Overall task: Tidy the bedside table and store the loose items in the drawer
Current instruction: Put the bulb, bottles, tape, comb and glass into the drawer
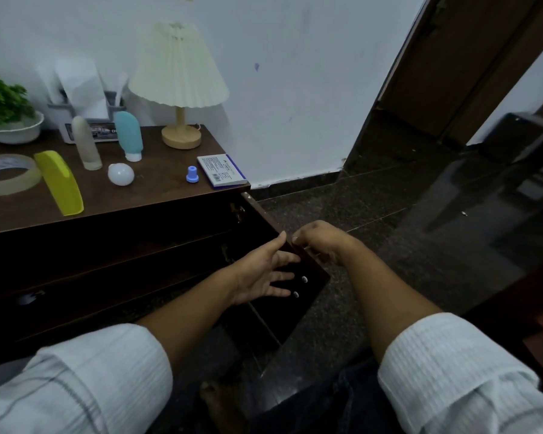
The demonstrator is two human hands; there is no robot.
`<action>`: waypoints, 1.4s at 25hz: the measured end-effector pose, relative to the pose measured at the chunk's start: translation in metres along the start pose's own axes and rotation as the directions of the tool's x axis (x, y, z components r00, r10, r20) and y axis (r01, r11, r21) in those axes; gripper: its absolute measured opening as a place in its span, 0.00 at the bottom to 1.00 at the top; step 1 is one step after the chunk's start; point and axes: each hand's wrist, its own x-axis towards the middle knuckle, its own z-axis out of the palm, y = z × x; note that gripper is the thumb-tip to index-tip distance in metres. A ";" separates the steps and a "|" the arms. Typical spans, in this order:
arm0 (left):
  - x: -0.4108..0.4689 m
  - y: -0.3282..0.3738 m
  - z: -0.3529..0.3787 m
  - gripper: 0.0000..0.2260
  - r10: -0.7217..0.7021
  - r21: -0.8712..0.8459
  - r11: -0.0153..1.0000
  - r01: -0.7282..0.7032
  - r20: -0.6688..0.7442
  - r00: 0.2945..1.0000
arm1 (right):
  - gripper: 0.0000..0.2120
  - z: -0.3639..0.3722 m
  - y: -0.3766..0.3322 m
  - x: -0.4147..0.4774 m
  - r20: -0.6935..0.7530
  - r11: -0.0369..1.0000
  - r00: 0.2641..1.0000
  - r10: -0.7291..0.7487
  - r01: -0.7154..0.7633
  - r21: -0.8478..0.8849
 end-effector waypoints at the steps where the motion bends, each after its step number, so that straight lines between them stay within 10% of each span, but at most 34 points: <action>1: -0.001 0.000 0.000 0.40 -0.001 0.016 1.000 0.001 -0.010 1.000 | 0.07 0.001 -0.002 0.001 -0.019 0.999 0.999 -0.026 0.025 -0.020; 8: -0.022 0.021 -0.011 0.36 0.062 0.091 0.995 -0.041 -0.244 0.968 | 0.04 0.030 -0.036 0.017 -0.240 0.951 0.931 -0.275 0.227 -0.209; 17: -0.128 0.075 -0.100 0.14 0.388 0.370 0.910 -0.189 -0.593 0.705 | 0.10 0.081 -0.142 0.029 -0.269 0.887 0.858 -0.438 0.461 0.027; 26: -0.149 0.087 -0.178 0.08 0.642 0.622 0.755 -0.208 -0.636 0.428 | 0.10 0.113 -0.189 0.064 -0.278 0.853 0.815 -0.509 0.522 -0.030; 31: -0.142 0.090 -0.185 0.07 0.707 0.719 0.681 -0.135 -0.599 0.376 | 0.12 0.098 -0.196 0.085 -0.435 0.865 0.749 -0.499 0.461 -0.198; 35: -0.123 0.095 -0.173 0.07 0.752 0.804 0.592 -0.058 -0.525 0.398 | 0.21 0.086 -0.174 0.107 -0.334 0.877 0.845 -0.418 0.280 -0.390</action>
